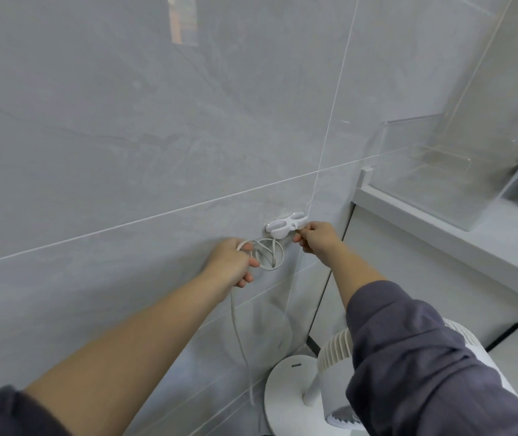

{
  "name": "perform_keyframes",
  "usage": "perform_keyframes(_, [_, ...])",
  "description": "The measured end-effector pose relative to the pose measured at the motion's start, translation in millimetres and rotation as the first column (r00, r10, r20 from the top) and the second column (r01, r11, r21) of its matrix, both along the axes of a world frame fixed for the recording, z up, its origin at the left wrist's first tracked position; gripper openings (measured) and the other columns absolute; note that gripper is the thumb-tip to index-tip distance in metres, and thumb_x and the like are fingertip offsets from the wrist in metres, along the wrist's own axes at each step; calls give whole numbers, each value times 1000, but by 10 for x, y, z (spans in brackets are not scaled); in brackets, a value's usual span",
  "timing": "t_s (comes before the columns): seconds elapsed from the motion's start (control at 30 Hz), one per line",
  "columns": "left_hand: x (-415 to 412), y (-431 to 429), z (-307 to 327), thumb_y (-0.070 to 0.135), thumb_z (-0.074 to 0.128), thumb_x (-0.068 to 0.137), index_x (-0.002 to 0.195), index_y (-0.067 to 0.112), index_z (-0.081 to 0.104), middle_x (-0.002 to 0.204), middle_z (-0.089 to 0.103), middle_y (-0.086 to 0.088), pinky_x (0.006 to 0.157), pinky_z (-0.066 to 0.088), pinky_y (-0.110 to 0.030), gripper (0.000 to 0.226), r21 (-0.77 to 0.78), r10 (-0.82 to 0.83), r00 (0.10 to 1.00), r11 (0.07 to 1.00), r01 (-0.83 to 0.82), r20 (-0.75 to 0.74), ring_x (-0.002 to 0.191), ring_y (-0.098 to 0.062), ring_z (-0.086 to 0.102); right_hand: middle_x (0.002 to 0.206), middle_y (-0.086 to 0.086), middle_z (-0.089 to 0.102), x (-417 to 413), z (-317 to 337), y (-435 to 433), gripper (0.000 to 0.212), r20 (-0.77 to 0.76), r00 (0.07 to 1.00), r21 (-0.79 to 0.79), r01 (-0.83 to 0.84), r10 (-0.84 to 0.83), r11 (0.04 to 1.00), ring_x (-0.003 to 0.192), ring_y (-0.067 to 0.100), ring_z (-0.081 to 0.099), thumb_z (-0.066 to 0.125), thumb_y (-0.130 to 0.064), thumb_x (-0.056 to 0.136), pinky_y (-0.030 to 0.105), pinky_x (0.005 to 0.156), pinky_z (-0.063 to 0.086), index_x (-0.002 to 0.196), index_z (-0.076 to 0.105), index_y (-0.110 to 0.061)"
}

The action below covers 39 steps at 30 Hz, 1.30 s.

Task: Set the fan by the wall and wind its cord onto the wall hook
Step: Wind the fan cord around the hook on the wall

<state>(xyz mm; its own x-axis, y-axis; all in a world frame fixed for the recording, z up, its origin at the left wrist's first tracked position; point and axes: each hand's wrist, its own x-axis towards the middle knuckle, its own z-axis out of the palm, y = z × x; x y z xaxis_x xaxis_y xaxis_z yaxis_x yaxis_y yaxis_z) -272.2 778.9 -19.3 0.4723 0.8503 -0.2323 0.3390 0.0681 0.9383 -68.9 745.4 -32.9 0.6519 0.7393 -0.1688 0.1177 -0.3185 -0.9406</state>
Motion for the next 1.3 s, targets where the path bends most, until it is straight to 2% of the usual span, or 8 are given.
perform_keyframes(0.17, [193,-51,166,-1,26,92,144,14,31,118,56,-21,47,52,-29,54,63,-96,973,992,111,-208,68,-35,69,71,7,65,127,8,-43,23,91,996,-61,-21,26,998,59,14,56,55,-6,93,23,58,50,71,54,-11])
perform_keyframes(0.27, [247,-52,172,1,24,93,143,16,33,119,56,-22,40,49,-24,53,33,-101,970,993,111,-219,59,-26,63,77,10,65,201,66,-52,22,98,993,-72,-55,62,996,61,15,52,49,3,91,23,60,50,74,57,-8])
perform_keyframes(0.5, [393,57,113,14,42,89,106,22,58,69,63,-3,43,23,-16,25,-39,-170,956,985,166,-237,45,-14,36,90,20,65,209,179,-47,18,74,996,-50,-42,46,998,65,17,57,52,11,87,24,60,52,94,57,-5])
perform_keyframes(0.6, [481,49,28,28,64,78,69,22,60,61,53,0,49,34,-18,12,22,-102,968,994,110,-230,50,-18,43,92,20,65,211,182,-32,21,84,995,-60,-47,52,997,66,17,57,53,10,87,24,63,53,102,57,-4])
perform_keyframes(0.77, [596,18,-84,29,74,73,53,19,57,70,61,-2,64,45,-26,28,105,11,965,994,18,-263,68,-21,59,90,18,65,242,146,20,25,119,991,-64,-51,59,997,67,17,58,55,9,85,27,68,54,109,58,0])
perform_keyframes(0.93, [565,56,-81,25,57,86,90,12,75,95,73,-8,64,43,-24,23,170,54,943,985,3,-329,85,-26,66,83,16,65,277,132,59,19,264,964,-50,-3,16,999,73,25,62,47,8,87,38,79,56,85,58,-8])
perform_keyframes(1.07, [469,-8,-10,26,42,93,99,5,69,103,70,-14,77,50,-33,35,372,107,876,924,87,-470,98,-33,64,79,7,67,269,155,36,21,472,881,-64,7,24,998,71,19,63,54,5,85,21,60,49,79,58,-14])
perform_keyframes(1.3, [435,-26,89,21,40,94,70,12,59,81,74,-13,78,56,-40,31,417,187,972,902,-113,-142,80,-31,70,79,7,67,259,189,1,24,531,847,-40,64,-33,997,81,25,67,62,3,84,27,62,50,72,55,-17])
